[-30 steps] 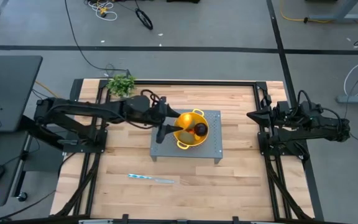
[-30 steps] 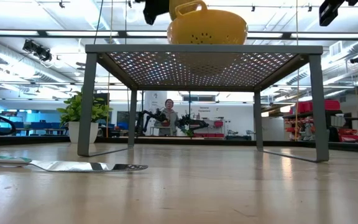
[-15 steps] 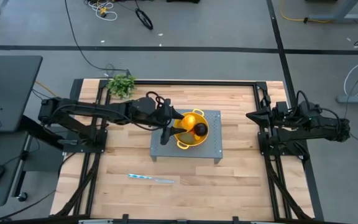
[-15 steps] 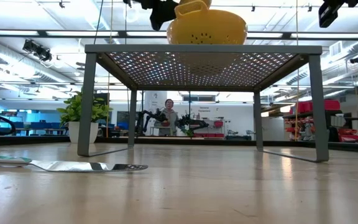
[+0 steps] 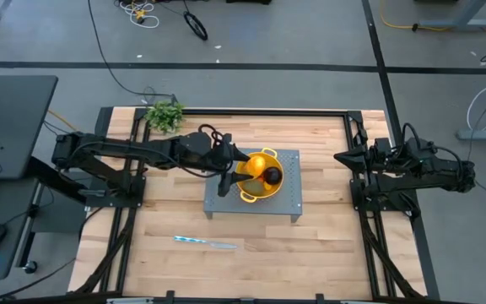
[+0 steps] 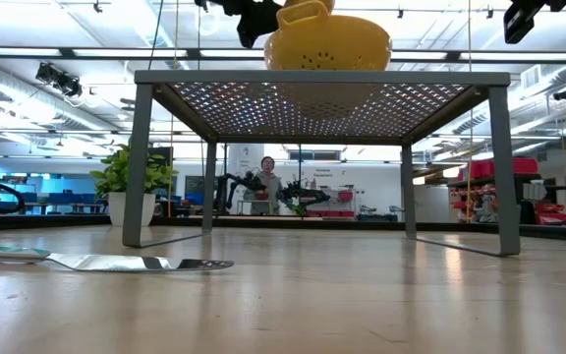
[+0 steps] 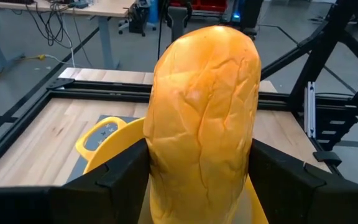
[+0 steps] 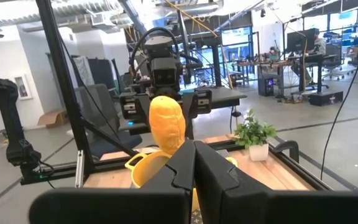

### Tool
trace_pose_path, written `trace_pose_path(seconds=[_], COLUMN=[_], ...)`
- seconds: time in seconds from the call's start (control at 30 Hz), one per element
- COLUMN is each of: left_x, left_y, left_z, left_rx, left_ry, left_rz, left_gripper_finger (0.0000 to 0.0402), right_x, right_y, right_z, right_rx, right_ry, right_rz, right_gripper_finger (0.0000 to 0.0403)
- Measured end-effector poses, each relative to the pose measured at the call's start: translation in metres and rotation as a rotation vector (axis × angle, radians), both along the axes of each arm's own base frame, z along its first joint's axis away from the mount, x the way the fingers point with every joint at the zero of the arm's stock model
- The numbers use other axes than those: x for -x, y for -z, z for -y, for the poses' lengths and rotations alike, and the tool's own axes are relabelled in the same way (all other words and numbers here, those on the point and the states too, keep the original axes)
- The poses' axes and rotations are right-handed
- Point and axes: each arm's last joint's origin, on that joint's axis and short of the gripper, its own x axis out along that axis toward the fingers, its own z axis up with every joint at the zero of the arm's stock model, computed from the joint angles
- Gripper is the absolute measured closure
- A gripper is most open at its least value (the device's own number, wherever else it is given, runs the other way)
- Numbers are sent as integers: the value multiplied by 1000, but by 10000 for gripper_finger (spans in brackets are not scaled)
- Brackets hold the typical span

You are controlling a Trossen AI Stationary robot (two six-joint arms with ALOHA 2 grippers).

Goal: Pick & Place Fruit
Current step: Put the mango into the strainer bowl on the shelf, then put the knife on the shelf to the left of the strainer bowl

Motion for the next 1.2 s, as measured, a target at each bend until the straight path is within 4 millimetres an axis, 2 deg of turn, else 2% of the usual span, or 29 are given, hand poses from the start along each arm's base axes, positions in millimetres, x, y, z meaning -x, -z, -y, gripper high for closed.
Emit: trace_pose_path(seconds=[0.13, 0.5, 0.77, 0.9, 1.07, 1.2], left_x=[0, 1, 3, 7, 11, 12], left_y=[0, 5, 3, -6, -28, -39], left_z=[0, -1, -1, 1, 6, 7], left_rx=[-2, -7, -13, -19, -79, -104], left_ry=[-1, -27, -25, -17, 12, 23], left_rz=[-1, -55, -48, -78, -141, -128], left_gripper_finger=[139, 74, 70, 74, 82, 94], right_x=[0, 0, 0, 0, 0, 0], right_y=[0, 0, 0, 0, -1, -1], right_z=[0, 0, 0, 0, 0, 0], right_rx=[0, 0, 0, 3, 66, 86], right_ry=[0, 0, 0, 0, 7, 9], right_rz=[0, 0, 0, 1, 3, 3], right_gripper_finger=[387, 387, 387, 387, 387, 387])
